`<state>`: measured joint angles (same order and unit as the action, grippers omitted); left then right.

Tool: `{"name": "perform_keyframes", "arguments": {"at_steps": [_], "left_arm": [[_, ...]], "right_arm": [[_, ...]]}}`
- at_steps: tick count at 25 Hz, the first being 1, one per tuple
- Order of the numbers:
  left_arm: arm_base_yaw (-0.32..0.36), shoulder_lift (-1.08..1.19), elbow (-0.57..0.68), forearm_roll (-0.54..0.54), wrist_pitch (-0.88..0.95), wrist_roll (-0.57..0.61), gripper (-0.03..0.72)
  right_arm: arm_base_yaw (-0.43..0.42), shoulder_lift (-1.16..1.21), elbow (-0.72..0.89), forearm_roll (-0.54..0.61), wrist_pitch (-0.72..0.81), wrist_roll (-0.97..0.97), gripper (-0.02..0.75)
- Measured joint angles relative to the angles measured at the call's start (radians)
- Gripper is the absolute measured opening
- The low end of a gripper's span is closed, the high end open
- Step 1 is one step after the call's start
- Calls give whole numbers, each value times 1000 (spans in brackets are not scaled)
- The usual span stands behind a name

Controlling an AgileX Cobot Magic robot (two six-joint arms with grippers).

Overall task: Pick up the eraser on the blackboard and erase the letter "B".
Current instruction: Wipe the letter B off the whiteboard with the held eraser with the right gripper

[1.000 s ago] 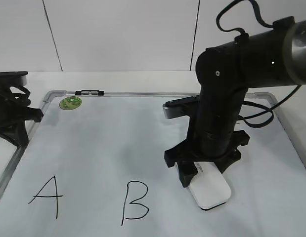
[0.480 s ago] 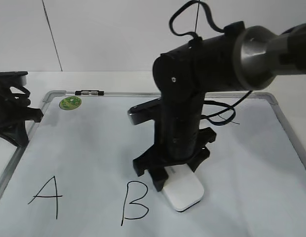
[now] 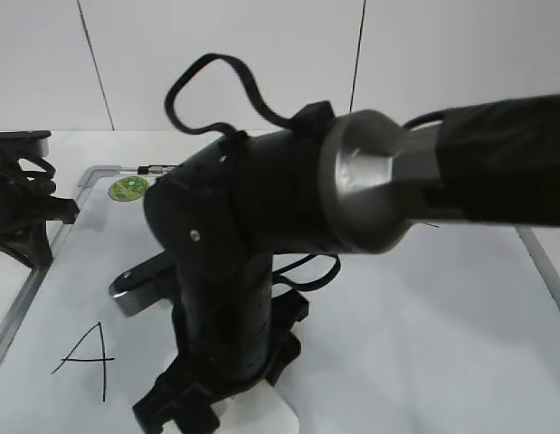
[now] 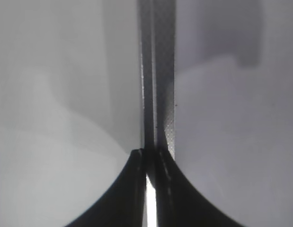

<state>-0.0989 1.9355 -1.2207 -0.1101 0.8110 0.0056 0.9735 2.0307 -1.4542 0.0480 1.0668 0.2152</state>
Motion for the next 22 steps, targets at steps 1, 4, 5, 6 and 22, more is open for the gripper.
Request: {"name": "perform_keyframes", "arguments": {"at_steps": [1, 4, 5, 6, 22], "left_arm": [[0, 0, 0, 0, 0, 0, 16], [0, 0, 0, 0, 0, 0, 16], [0, 0, 0, 0, 0, 0, 16], [0, 0, 0, 0, 0, 0, 16], [0, 0, 0, -2, -5, 0, 16]], "right_arm": [[20, 0, 0, 0, 0, 0, 535], [56, 2, -1, -23, 3, 2, 535], [56, 2, -1, -31, 3, 4, 535], [56, 2, -2, -38, 4, 11, 535], [-291, 20, -19, -48, 16, 83, 535]]}}
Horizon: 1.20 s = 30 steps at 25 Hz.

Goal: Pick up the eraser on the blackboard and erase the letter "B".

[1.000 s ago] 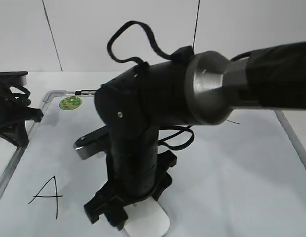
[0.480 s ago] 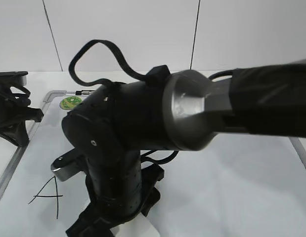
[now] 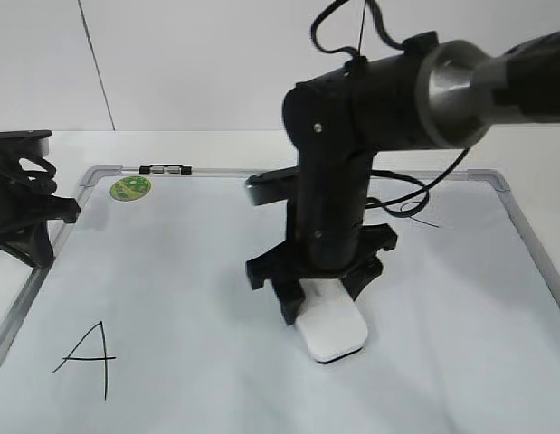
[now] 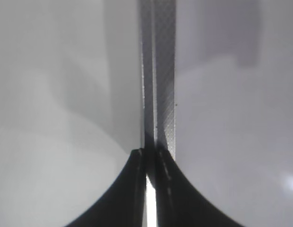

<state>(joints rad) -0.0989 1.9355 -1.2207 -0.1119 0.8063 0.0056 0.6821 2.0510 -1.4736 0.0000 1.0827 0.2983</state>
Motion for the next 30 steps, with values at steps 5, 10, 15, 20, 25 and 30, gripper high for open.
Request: {"name": "perform_keyframes", "arguments": {"at_steps": [5, 10, 15, 20, 25, 30], "left_arm": [[0, 0, 0, 0, 0, 0, 16], [0, 0, 0, 0, -2, 0, 16], [0, 0, 0, 0, -1, 0, 16], [0, 0, 0, 0, -1, 0, 16], [0, 0, 0, 0, -1, 0, 16], [0, 0, 0, 0, -1, 0, 16]], "right_arm": [[-91, 0, -2, -21, 12, 2, 535], [-76, 0, -3, -25, 15, -5, 535], [15, 0, -3, -47, 19, -37, 535], [186, 0, -3, -10, 21, -70, 535], [332, 5, -18, 28, 21, -100, 535], [356, 16, -39, 12, 31, -99, 535]]}}
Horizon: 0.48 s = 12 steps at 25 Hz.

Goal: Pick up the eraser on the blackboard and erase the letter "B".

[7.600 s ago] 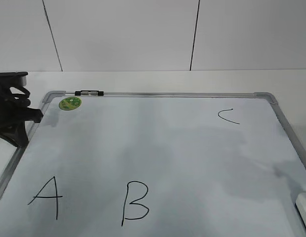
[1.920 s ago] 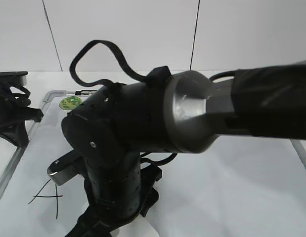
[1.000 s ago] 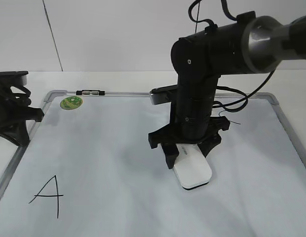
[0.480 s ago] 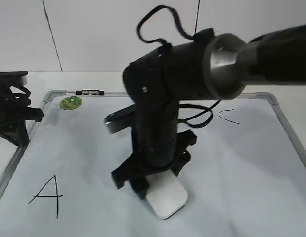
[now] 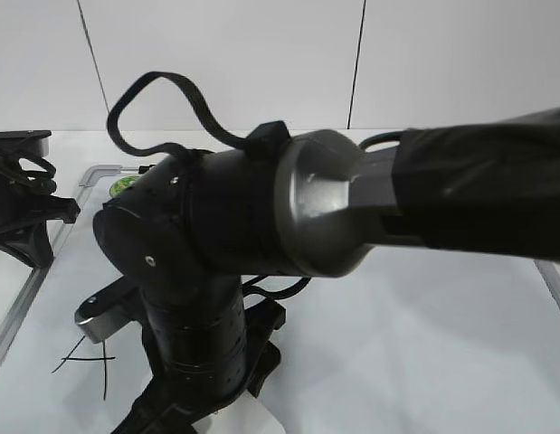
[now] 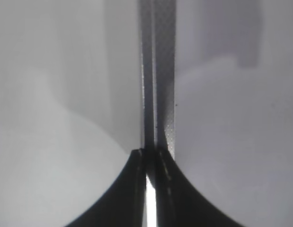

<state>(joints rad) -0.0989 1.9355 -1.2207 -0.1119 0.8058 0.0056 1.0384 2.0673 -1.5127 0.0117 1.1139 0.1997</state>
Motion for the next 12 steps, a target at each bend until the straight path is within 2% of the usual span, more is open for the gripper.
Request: {"name": "perform_keyframes", "arguments": {"at_steps": [7, 12], "left_arm": [[0, 0, 0, 0, -2, 0, 16], [0, 0, 0, 0, -2, 0, 16]], "right_arm": [[-78, 2, 0, 32, -9, 23, 535], [-220, 2, -2, 18, -21, 35, 535]]}}
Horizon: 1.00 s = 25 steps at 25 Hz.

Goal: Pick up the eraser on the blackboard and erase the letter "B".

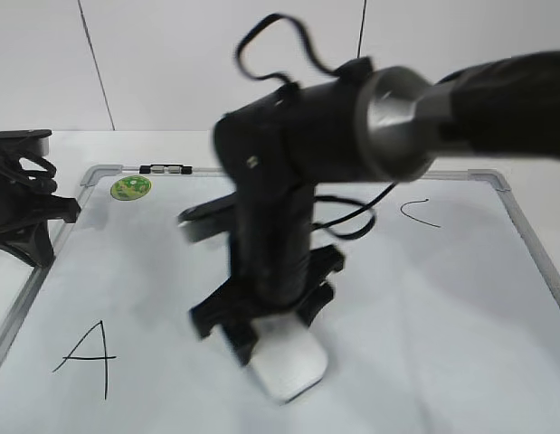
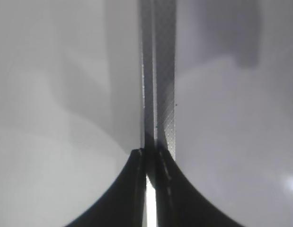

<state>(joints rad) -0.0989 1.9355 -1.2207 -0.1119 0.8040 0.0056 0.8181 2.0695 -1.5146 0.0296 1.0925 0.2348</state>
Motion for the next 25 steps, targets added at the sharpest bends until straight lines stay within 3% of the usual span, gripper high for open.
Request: {"name": "perform_keyframes", "arguments": {"at_steps": [6, 25], "left_arm": [[0, 0, 0, 0, 0, 0, 16], [0, 0, 0, -2, 0, 0, 16]], "right_arm": [[-157, 0, -6, -40, 0, 4, 535], [-193, -34, 8, 0, 73, 4, 535]]}}
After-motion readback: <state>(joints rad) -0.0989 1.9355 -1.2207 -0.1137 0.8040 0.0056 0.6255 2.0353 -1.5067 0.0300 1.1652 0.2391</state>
